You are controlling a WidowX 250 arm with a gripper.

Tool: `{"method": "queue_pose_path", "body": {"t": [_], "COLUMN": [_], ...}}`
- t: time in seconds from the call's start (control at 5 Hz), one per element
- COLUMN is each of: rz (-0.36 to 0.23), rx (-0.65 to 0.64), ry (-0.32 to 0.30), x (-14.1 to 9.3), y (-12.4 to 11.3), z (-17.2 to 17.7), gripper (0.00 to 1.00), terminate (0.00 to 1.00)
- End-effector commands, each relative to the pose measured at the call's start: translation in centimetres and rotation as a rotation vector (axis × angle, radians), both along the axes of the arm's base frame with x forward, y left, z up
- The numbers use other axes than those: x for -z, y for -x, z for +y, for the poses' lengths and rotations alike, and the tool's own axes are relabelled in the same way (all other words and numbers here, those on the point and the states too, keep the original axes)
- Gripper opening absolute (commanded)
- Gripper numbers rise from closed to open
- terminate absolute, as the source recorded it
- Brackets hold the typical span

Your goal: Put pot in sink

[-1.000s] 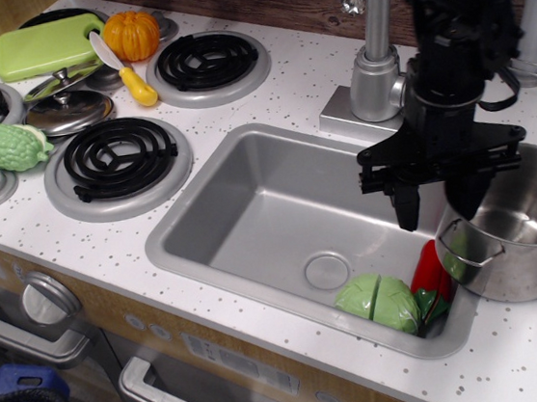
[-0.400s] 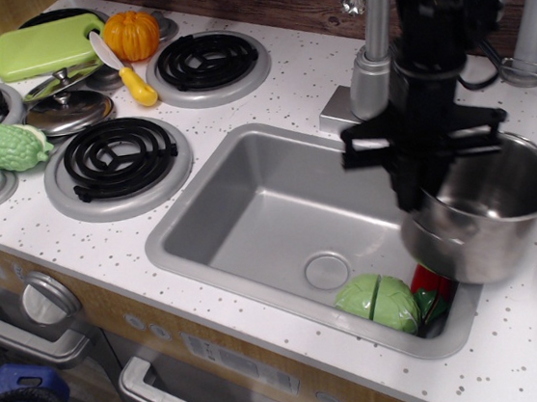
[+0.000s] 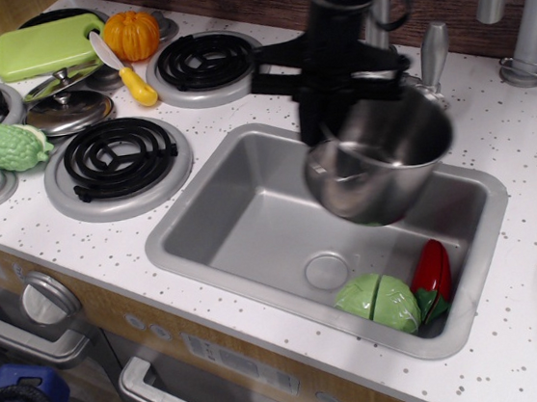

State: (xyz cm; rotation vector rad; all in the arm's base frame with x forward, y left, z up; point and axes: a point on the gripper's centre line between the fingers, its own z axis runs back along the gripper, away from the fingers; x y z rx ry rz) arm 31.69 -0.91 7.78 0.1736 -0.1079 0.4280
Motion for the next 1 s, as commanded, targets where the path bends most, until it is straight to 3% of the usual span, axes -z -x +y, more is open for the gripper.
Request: {"method": "queue_pose_path", "body": {"t": [0.0,0.2,0.4,0.6,0.8], "rz": [-0.140,-0.168,-0.205,-0.205,-0.205], "rx": [0.017,0.034,0.051,0.051,0.051], "ry": [-0.026,0.020,0.134,0.134,0.134], "x": [2.3,5.2,7.3,7.3,7.3], "y": [0.4,0.2,-0.5,-0.5,-0.5], "z": [3.3,4.2,4.4,4.4,4.4], "gripper": [0.00,0.00,1.00,1.00,1.00], "terminate": [0.00,0.00,0.00,0.00,1.00]}}
